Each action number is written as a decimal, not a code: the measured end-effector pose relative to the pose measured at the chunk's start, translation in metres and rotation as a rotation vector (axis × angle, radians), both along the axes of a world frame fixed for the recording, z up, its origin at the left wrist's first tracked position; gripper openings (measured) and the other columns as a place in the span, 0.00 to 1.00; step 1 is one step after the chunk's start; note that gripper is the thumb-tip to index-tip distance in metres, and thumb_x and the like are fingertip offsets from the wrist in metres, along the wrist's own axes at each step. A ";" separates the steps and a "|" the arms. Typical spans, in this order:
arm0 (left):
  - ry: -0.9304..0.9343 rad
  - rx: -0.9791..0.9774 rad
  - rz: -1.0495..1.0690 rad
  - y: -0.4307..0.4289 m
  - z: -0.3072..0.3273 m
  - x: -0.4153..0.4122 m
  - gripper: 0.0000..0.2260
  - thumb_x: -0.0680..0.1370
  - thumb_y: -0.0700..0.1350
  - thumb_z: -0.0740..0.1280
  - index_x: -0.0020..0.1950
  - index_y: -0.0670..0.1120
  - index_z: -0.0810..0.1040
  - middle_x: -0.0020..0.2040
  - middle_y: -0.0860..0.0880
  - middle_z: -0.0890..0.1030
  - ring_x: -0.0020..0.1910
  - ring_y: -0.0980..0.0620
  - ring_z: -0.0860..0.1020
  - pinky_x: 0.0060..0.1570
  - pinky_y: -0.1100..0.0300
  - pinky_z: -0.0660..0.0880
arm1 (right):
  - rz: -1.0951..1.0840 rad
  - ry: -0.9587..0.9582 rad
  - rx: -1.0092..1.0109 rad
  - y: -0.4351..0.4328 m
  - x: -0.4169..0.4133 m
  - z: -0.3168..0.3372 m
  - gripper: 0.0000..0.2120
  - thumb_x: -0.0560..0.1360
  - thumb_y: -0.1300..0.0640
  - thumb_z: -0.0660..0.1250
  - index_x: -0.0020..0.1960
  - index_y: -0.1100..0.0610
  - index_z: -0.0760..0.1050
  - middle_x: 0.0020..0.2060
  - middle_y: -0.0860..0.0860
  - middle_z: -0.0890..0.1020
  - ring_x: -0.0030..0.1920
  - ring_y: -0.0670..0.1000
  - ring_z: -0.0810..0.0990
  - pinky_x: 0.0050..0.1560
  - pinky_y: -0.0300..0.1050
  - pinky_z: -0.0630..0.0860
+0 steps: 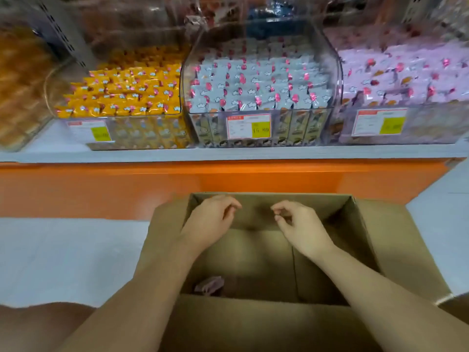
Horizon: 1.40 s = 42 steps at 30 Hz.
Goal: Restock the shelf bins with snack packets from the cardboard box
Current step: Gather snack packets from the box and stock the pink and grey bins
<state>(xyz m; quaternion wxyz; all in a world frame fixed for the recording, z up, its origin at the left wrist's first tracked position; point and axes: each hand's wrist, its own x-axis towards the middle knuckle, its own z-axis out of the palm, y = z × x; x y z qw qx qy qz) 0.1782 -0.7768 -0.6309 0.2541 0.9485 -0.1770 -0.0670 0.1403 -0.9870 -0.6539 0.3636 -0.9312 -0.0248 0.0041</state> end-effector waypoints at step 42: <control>0.278 -0.691 0.086 -0.084 0.129 0.007 0.12 0.77 0.44 0.69 0.59 0.52 0.74 0.56 0.49 0.80 0.47 0.54 0.83 0.43 0.60 0.81 | 0.137 0.145 0.217 -0.086 0.015 0.145 0.09 0.74 0.58 0.70 0.54 0.51 0.76 0.51 0.51 0.80 0.51 0.46 0.79 0.56 0.39 0.75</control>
